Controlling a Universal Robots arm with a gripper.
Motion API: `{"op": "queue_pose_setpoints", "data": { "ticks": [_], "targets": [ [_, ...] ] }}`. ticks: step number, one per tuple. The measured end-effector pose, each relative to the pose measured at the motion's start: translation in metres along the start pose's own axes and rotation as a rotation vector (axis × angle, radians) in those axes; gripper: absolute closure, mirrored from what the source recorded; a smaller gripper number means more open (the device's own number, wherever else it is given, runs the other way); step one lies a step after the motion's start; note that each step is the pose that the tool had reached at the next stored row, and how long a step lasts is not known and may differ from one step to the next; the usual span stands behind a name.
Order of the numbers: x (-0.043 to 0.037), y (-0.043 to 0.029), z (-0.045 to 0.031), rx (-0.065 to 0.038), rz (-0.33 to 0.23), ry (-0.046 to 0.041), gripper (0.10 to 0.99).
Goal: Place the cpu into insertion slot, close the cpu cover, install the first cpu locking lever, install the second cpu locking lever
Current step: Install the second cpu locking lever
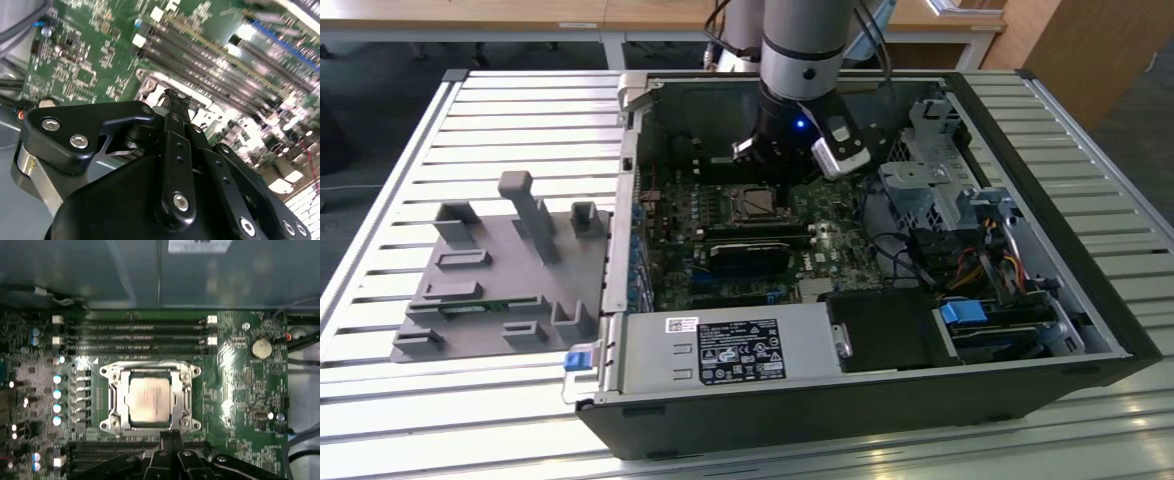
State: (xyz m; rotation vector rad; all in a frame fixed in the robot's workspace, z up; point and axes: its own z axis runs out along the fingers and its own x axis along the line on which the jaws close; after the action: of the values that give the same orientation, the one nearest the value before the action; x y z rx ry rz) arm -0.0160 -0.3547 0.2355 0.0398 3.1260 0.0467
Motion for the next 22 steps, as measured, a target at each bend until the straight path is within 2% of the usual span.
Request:
{"op": "queue_pose_setpoints", "data": {
  "ticks": [4,10,17,22],
  "targets": [
    [-0.0001,-0.0100,-0.0002,-0.003,0.000,0.0001,0.980],
    [0.0106,-0.0129,0.0000,-0.004,0.000,0.0002,0.980],
    [0.0271,-0.0145,0.0005,-0.006,0.000,0.0002,0.980],
    [0.0297,-0.0148,0.0049,-0.007,0.000,0.0003,0.980]
  ]
}}
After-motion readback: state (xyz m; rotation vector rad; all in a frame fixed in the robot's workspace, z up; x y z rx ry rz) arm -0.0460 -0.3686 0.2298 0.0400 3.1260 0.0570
